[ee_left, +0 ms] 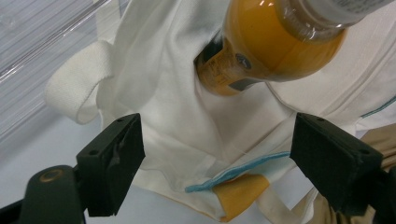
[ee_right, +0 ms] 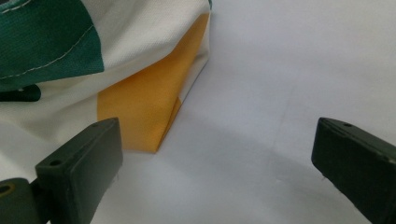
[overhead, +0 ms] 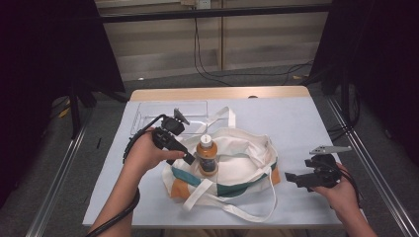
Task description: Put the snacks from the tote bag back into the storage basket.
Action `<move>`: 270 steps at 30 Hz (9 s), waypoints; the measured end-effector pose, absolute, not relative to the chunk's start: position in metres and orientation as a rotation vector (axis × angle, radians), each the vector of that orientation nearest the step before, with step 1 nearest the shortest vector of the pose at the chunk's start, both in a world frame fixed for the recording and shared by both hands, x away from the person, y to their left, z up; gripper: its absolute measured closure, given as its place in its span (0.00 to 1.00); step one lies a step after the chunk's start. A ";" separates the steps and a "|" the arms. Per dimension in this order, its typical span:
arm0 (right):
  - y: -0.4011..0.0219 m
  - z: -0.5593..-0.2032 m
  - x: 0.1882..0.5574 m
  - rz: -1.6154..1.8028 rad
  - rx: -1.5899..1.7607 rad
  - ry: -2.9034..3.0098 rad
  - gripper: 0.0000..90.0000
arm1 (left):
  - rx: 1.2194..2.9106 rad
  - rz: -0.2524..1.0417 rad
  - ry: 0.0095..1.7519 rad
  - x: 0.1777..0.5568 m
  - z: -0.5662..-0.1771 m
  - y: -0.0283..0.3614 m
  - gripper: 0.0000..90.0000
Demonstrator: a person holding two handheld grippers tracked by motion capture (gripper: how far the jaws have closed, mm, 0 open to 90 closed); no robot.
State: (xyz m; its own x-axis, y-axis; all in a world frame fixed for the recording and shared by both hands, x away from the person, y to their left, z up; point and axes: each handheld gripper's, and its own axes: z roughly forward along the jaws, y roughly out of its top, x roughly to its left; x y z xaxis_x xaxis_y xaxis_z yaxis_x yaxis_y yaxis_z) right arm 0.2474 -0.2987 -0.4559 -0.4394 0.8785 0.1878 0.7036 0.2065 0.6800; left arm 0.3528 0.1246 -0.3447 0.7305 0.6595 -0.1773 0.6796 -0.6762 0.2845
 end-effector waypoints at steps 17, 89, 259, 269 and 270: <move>-0.299 -0.457 0.248 1.057 1.506 2.243 0.02 | 2.635 -0.113 0.994 0.358 -0.349 0.103 0.23; -0.294 -0.457 0.249 1.046 1.490 2.276 0.02 | 2.686 -0.112 1.052 0.367 -0.365 0.050 0.33; -0.291 -0.458 0.252 1.054 1.493 2.302 0.02 | 2.631 -0.043 1.141 0.474 -0.274 0.071 0.33; -0.290 -0.459 0.252 1.054 1.496 2.302 0.02 | 2.629 -0.029 1.162 0.479 -0.283 0.073 0.33; -0.290 -0.459 0.252 1.054 1.496 2.302 0.02 | 2.627 -0.029 1.157 0.479 -0.283 0.073 0.33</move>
State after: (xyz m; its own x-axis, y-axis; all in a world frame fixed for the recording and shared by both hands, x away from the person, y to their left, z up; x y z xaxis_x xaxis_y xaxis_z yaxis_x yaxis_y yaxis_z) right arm 0.2524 -0.2904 -0.4588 -0.4675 0.8599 0.2052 0.7173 0.2333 0.6566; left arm 0.4789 0.0733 -0.2834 0.6806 0.7217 -0.1260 0.7271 -0.6443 0.2370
